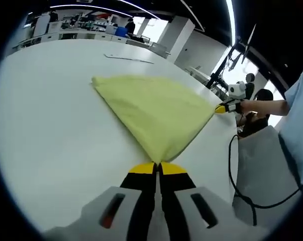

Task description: Fold the garment on the visible template until the final outline fits inside the template.

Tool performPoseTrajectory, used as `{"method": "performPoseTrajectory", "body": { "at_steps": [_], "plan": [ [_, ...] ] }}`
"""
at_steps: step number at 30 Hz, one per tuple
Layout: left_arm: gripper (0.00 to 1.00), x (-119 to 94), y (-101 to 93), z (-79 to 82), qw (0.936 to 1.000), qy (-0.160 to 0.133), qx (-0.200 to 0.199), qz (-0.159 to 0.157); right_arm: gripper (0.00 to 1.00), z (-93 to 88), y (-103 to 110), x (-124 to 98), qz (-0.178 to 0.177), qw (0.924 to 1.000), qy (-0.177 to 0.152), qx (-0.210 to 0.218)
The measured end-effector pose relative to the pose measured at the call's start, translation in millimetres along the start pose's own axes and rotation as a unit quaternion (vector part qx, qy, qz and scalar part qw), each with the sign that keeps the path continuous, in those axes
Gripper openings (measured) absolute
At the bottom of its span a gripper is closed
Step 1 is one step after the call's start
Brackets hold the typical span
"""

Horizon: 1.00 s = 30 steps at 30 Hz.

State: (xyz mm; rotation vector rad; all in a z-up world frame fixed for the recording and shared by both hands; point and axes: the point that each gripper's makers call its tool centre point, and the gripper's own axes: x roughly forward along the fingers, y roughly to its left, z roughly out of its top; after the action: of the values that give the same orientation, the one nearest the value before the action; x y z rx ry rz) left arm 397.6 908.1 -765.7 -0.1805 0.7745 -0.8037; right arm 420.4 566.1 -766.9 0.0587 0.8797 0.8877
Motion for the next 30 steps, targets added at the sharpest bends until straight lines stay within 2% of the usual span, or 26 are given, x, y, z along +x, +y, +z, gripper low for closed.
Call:
{"method": "performPoseTrajectory", "body": {
  "at_steps": [4, 8, 11, 13, 14, 17, 19, 21, 25, 27, 30],
  "plan": [
    [0.00, 0.1, -0.4, 0.3, 1.0000, -0.001, 0.004, 0.000, 0.00, 0.0, 0.1, -0.2, 0.000, 1.0000, 0.001, 0.001],
    [0.00, -0.1, -1.0, 0.4, 0.9996, -0.007, 0.029, -0.003, 0.00, 0.2, 0.1, 0.0, -0.001, 1.0000, 0.002, 0.002],
    [0.02, -0.1, -1.1, 0.9, 0.9997, -0.010, 0.023, -0.005, 0.00, 0.7, 0.0, 0.2, 0.000, 1.0000, 0.003, 0.007],
    [0.05, -0.3, -1.6, 1.8, 0.9996, -0.013, 0.025, -0.006, 0.00, 0.7, 1.7, 0.2, 0.002, 0.9999, 0.006, 0.008],
    [0.11, -1.6, -3.0, 3.0, 0.9995, -0.015, 0.027, -0.006, 0.02, 2.1, 4.0, -0.9, 0.004, 0.9999, 0.007, 0.006],
    [0.29, -6.6, -3.4, 9.8, 0.9989, -0.025, 0.040, 0.002, 0.20, 9.7, 7.3, -5.8, 0.005, 1.0000, -0.004, 0.001],
    [0.34, -10.3, -3.5, 13.0, 0.9985, -0.027, 0.048, 0.005, 0.30, 15.8, 5.9, -9.5, -0.002, 0.9998, -0.013, -0.016],
    [0.42, -13.2, -4.1, 16.5, 0.9982, -0.030, 0.052, 0.006, 0.42, 21.4, 3.8, -13.8, -0.012, 0.9995, -0.019, -0.023],
    [0.62, -20.3, -1.8, 28.8, 0.9960, -0.040, 0.075, 0.026, 0.57, 31.6, 0.9, -21.1, -0.029, 0.9985, -0.032, -0.033],
    [0.69, -23.3, -0.8, 31.9, 0.9959, -0.040, 0.076, 0.030, 0.65, 36.8, -1.2, -25.3, -0.039, 0.9975, -0.041, -0.043],
    [0.87, -25.4, 3.4, 33.0, 0.9951, -0.038, 0.081, 0.044, 0.77, 41.4, -2.4, -29.9, -0.051, 0.9963, -0.048, -0.050]
  ]
}}
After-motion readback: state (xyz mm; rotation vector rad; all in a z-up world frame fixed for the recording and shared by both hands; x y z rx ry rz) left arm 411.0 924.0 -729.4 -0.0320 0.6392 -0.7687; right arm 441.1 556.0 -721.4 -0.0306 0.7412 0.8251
